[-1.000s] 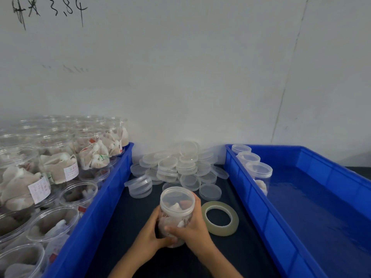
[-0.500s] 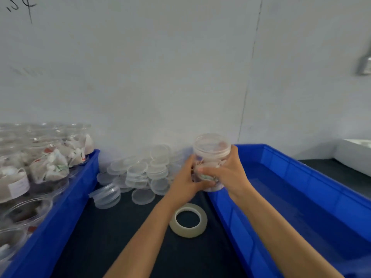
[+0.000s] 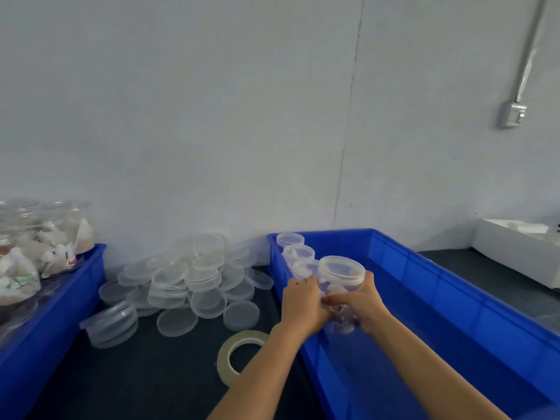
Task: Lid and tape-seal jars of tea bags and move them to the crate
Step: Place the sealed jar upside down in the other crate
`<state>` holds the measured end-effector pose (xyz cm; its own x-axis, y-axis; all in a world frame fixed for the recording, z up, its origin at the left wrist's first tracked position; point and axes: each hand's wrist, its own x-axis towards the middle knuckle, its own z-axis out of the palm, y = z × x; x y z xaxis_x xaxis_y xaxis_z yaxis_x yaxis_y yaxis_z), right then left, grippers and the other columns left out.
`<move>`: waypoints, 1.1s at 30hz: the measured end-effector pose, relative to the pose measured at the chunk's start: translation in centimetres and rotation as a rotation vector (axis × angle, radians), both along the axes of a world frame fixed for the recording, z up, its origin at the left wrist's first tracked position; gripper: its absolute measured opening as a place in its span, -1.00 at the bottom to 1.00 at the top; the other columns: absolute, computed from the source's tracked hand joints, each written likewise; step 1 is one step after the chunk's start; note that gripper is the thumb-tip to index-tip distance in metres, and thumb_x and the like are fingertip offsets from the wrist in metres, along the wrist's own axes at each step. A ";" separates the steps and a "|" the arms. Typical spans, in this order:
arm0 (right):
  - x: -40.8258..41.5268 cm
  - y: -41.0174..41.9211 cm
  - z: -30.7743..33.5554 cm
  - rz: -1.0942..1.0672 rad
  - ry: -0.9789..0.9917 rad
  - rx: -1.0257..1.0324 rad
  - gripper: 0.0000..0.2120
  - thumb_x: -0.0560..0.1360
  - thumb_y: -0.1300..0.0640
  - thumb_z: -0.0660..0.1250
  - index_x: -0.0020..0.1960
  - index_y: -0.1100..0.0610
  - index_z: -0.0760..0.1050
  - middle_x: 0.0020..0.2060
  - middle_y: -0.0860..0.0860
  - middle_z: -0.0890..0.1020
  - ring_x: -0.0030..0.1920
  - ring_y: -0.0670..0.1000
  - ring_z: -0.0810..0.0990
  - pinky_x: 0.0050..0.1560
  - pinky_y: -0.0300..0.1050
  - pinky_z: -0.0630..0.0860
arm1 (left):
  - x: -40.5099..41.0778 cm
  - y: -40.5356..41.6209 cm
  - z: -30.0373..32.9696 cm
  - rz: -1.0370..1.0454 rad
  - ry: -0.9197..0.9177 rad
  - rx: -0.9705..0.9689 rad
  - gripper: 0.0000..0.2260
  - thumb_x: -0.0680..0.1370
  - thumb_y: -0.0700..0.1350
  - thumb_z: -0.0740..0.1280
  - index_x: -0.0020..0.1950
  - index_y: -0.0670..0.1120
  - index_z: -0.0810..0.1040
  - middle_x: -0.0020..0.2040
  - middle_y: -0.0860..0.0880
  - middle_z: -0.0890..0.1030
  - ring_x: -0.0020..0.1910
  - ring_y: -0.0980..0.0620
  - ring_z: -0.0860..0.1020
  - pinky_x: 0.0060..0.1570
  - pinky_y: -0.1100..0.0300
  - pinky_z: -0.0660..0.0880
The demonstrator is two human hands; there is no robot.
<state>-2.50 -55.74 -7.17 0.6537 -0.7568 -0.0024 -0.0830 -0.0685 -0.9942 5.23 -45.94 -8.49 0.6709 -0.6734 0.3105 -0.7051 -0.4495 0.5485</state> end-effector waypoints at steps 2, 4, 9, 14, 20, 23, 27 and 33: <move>0.5 -0.4 -0.5 0.012 0.065 0.065 -0.16 0.15 0.42 0.61 0.26 0.13 0.23 0.10 0.13 0.51 0.07 0.13 0.52 -0.14 0.16 0.58 | 0.3 0.0 -0.7 0.006 -0.023 0.043 -0.55 0.46 0.12 0.40 0.24 -0.10 0.45 0.20 -0.11 0.56 0.16 -0.11 0.41 0.09 0.07 0.38; 0.9 -0.4 -0.5 0.021 0.138 0.110 -0.16 0.15 0.44 0.60 0.26 0.13 0.22 0.15 0.10 0.45 0.12 0.13 0.44 -0.15 0.22 0.53 | 0.5 0.1 -0.9 0.017 -0.067 0.045 -0.54 0.46 0.10 0.42 0.25 -0.11 0.42 0.23 -0.10 0.54 0.17 -0.08 0.39 0.10 0.08 0.38; 1.4 -0.6 -1.1 0.054 0.236 0.131 -0.16 0.18 0.43 0.58 0.24 0.06 0.16 0.03 0.01 0.37 0.20 0.17 0.36 0.18 0.40 0.42 | 0.5 0.1 -0.9 -0.008 -0.132 0.084 -0.28 0.47 0.06 0.45 0.51 -0.05 0.15 0.35 -0.11 0.46 0.27 -0.09 0.36 0.21 0.06 0.37; 1.4 -0.4 -1.8 0.062 0.278 0.092 -0.18 0.21 0.38 0.58 0.25 0.06 0.15 0.08 0.08 0.41 0.13 0.13 0.42 0.16 0.32 0.49 | 0.5 0.0 -0.7 -0.051 -0.195 0.180 -0.31 0.51 0.00 0.42 0.54 0.03 0.14 0.41 -0.13 0.38 0.34 -0.10 0.30 0.29 0.07 0.33; 1.1 0.0 -1.5 0.140 0.348 -0.003 -0.21 0.28 0.31 0.55 0.36 0.09 0.19 0.19 0.16 0.47 0.17 0.18 0.51 0.12 0.27 0.56 | 0.1 -0.3 -0.7 -0.024 -0.143 0.204 -0.40 0.50 -0.04 0.43 0.44 -0.08 0.23 0.41 -0.18 0.32 0.34 -0.12 0.29 0.29 0.09 0.35; 1.0 0.3 -1.1 0.199 0.407 -0.046 -0.20 0.26 0.35 0.52 0.33 0.09 0.13 0.09 0.10 0.42 0.13 0.15 0.49 0.11 0.27 0.57 | 0.0 -0.2 -0.4 -0.019 -0.167 0.273 -0.44 0.51 -0.03 0.40 0.41 -0.12 0.24 0.42 -0.20 0.28 0.34 -0.15 0.27 0.31 0.05 0.32; 0.6 0.5 -0.8 0.237 0.437 -0.055 -0.31 0.31 0.40 0.40 0.35 0.15 0.21 0.01 0.23 0.54 -0.11 0.13 0.56 -0.05 0.19 0.61 | -0.2 0.1 -0.1 -0.046 -0.138 0.291 -0.44 0.55 -0.01 0.36 0.44 -0.15 0.22 0.46 -0.19 0.21 0.38 -0.17 0.22 0.33 0.02 0.30; 0.6 0.8 0.3 0.094 0.428 0.157 -0.22 0.45 0.52 0.16 0.55 0.09 -0.02 0.28 0.34 0.37 0.21 0.30 0.48 0.21 0.22 0.47 | -1.1 2.8 -0.6 -0.217 0.159 0.172 -0.32 0.58 0.09 0.29 0.57 -0.07 0.02 0.57 -0.06 -0.14 0.54 -0.11 0.00 0.41 -0.03 0.22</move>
<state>-1.95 -54.97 -6.86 0.6347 -0.6630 -0.3970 -0.4887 0.0536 -0.8708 4.15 -43.11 -9.05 0.5372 -0.8394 0.0827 -0.7061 -0.3939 0.5884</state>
